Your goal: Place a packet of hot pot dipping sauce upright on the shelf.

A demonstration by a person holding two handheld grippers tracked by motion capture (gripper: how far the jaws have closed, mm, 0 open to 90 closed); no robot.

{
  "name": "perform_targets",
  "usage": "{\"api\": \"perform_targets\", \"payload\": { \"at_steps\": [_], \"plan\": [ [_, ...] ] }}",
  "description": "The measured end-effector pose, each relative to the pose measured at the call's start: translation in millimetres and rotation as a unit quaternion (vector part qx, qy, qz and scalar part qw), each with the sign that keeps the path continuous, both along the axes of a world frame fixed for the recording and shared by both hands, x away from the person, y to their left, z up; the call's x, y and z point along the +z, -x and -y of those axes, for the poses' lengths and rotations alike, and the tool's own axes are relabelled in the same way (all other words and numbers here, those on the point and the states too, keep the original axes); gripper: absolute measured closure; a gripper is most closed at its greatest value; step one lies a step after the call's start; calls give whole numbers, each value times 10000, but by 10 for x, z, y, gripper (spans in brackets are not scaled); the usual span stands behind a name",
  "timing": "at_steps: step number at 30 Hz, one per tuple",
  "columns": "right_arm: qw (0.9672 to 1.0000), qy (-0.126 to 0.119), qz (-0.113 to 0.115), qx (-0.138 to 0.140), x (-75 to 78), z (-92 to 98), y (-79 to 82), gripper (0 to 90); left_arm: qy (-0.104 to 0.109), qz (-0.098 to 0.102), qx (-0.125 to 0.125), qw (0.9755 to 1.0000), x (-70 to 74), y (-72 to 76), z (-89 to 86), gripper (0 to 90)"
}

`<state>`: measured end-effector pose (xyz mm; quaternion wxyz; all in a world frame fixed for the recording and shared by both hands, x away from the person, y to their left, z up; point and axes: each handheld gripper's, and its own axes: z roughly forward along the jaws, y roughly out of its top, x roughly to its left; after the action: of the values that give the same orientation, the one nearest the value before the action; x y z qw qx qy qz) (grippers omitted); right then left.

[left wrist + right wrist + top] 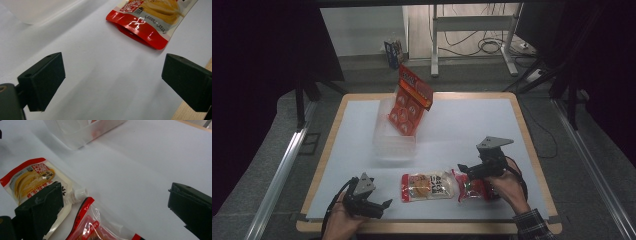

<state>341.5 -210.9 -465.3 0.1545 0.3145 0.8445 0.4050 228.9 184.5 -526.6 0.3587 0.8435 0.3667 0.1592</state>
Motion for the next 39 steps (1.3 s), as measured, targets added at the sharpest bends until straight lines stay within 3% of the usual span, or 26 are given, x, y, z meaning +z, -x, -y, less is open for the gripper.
{"api": "perform_targets", "payload": {
  "at_steps": [3, 13, 18, 26, 32, 37, 39],
  "plan": [
    [10000, 38, 39, -4, -18, 43, 48, 0, -11, -22, -25, 10000, 3, -6, 12, 62],
    [9999, 23, 50, -145, -78, 207, 183, 0, 310, -84, -301, 9990, 60, -96, 88, 137],
    [9997, -9, 3, -235, -130, 298, 271, 0, 368, 13, -501, 9981, 119, -140, 193, 270],
    [9990, -55, -36, -448, -170, 460, 352, 0, 387, -11, -830, 9958, 142, -217, 467, 452],
    [9985, -68, -37, -542, -190, 543, 399, 0, 417, -20, -1130, 9927, 146, -287, 704, 539],
    [9983, 16, -24, -580, -201, 593, 451, 0, 437, -2, -1386, 9894, 160, -372, 919, 678],
    [9982, 46, -36, -596, -203, 612, 469, 0, 441, -28, -1479, 9880, 164, -412, 1007, 773]
  ]
}}
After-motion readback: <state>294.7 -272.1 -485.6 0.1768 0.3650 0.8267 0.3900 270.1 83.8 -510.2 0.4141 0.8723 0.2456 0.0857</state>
